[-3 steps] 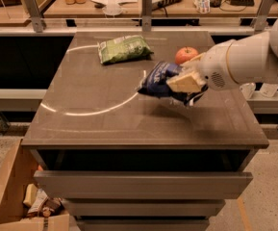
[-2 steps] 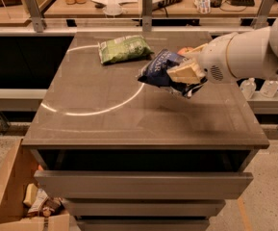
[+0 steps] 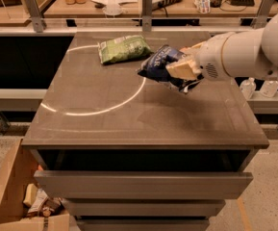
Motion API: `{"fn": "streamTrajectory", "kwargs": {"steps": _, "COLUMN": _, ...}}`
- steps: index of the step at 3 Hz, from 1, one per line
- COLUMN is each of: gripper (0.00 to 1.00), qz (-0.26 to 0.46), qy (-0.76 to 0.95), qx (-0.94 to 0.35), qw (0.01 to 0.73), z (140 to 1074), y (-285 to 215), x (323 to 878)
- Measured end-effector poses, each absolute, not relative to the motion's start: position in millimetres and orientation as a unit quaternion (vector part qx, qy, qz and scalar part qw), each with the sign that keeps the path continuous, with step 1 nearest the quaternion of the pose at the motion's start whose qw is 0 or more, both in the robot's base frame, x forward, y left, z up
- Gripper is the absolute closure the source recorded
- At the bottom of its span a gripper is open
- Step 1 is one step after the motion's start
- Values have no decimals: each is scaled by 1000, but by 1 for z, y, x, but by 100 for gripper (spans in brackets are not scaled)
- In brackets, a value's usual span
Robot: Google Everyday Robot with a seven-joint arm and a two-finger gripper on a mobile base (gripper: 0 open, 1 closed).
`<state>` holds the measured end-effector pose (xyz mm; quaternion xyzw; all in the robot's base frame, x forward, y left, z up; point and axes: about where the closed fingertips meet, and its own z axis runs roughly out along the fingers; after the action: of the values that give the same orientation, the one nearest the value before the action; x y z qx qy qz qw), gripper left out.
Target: Move blue chip bag near green jalapeno chip bag
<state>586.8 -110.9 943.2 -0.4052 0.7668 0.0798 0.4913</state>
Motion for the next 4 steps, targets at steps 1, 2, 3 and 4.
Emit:
{"fn": "streamTrajectory", "kwargs": {"steps": 1, "gripper": 100, "qz": 56, "qy": 753, "qx": -396, "qw": 523, "z": 949, "y": -110, "x": 632}}
{"fn": "streamTrajectory", "kwargs": {"steps": 2, "gripper": 100, "qz": 40, "qy": 726, "qx": -402, "qw": 557, "z": 964, "y": -98, "x": 683}}
{"fn": "streamTrajectory", "kwargs": {"steps": 3, "gripper": 77, "qz": 31, "qy": 709, "qx": -406, "qw": 575, "z": 969, "y": -78, "x": 722}}
{"fn": "streamTrajectory", "kwargs": {"steps": 4, "gripper": 54, "qz": 30, "qy": 711, "qx": -410, "qw": 571, "z": 952, "y": -71, "x": 735}}
